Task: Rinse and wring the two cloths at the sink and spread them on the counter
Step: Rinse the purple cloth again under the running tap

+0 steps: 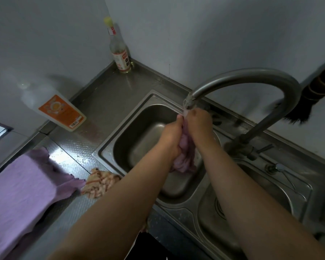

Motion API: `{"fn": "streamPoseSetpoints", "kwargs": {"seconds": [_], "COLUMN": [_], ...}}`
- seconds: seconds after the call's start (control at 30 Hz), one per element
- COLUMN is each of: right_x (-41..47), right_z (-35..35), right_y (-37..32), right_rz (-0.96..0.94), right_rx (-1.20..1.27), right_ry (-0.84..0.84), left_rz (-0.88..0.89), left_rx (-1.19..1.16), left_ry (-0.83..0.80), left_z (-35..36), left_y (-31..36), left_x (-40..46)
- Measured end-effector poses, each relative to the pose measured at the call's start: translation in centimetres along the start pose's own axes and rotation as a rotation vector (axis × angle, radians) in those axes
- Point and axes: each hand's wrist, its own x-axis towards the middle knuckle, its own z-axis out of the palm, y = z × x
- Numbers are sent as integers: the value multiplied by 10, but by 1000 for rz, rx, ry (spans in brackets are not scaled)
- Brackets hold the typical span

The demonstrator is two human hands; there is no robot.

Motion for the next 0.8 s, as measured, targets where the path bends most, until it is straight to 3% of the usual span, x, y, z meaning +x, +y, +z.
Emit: {"fn": "streamPoseSetpoints", "kwargs": {"seconds": [0.1, 0.2, 0.27, 0.33, 0.4, 0.53, 0.67, 0.73, 0.8], "right_x": [-15, -19, -6, 4, 6, 6, 4, 0, -4], "right_z": [3, 4, -4, -11, -19, -29, -26, -19, -18], "right_y": [-10, -8, 4, 10, 9, 20, 57, 75, 76], "right_rz": [-6, 36, 78, 116, 121, 147, 154, 227, 382], "right_rx": [-30, 62, 93, 189, 272, 320, 147, 302, 652], "right_ry": [-143, -138, -143, -190, -249, -490, -832, -803, -650], "left_rz": [-24, -59, -7, 167, 268, 354, 432, 441, 445], "left_rx": [-24, -16, 243, 707, 918, 884, 643, 546, 581], "left_ry": [18, -86, -160, -197, -198, -156, -49, 30, 90], "left_z": [-11, -21, -23, -29, -37, -48, -54, -59, -60], "left_y": [8, 11, 10, 17, 32, 58, 62, 64, 60], "left_x": [7, 3, 0, 1, 3, 4, 6, 11, 16]}}
